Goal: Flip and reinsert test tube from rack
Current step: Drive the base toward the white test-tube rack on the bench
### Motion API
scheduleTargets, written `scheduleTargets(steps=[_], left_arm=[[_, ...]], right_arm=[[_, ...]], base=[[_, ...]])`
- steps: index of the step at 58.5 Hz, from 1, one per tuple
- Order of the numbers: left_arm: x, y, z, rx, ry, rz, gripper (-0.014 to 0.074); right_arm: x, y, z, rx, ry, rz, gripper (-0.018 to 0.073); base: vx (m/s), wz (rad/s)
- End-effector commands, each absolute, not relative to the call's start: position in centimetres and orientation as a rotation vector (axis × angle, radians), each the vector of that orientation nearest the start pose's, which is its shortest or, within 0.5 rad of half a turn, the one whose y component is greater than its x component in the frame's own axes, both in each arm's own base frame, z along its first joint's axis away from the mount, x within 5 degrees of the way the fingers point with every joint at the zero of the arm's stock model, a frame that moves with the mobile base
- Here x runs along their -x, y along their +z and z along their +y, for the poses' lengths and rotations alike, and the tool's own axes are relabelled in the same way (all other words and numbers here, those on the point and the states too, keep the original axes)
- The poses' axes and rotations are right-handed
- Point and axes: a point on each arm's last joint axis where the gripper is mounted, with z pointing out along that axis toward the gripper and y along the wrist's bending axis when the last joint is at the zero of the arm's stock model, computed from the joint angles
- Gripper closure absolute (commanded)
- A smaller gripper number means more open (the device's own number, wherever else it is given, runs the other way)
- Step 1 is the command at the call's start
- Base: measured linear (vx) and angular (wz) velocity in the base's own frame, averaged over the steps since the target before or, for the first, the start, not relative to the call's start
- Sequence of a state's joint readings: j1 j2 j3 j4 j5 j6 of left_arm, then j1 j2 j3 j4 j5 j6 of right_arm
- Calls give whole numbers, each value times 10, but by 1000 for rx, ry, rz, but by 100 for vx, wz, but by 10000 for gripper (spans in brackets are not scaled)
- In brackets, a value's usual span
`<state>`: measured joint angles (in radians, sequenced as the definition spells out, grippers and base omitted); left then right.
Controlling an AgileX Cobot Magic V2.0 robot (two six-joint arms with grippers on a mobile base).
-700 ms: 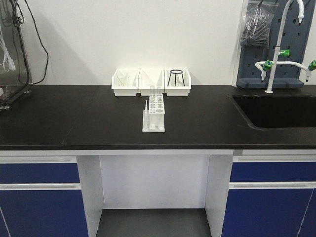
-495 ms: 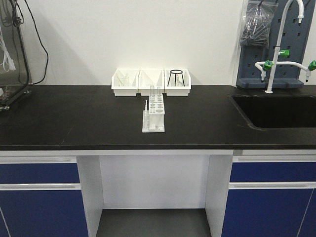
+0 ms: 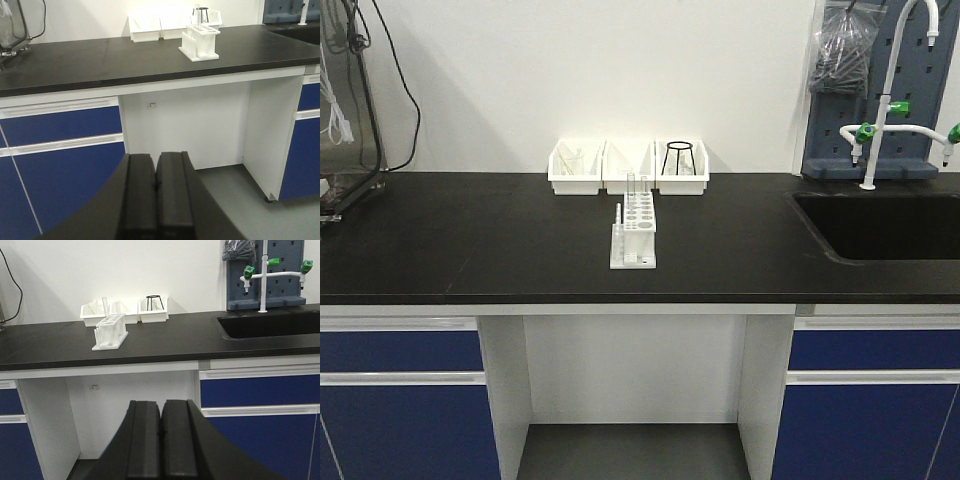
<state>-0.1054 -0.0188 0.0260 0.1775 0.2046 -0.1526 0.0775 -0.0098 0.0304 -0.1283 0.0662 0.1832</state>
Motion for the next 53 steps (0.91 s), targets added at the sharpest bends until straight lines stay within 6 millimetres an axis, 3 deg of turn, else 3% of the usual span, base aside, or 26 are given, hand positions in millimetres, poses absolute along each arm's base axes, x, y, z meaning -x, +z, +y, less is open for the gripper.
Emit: scheduleTargets(steps=[1,53], left_arm=[[-55,196,-4,-76,-57,1600,602],[-55,196,-4,-76,-57,1600,602]], right_arm=[[-55,205,4,28,87,1482,570],[-55,205,4,28,87,1482,570]], base=[[3,1],[20,1]])
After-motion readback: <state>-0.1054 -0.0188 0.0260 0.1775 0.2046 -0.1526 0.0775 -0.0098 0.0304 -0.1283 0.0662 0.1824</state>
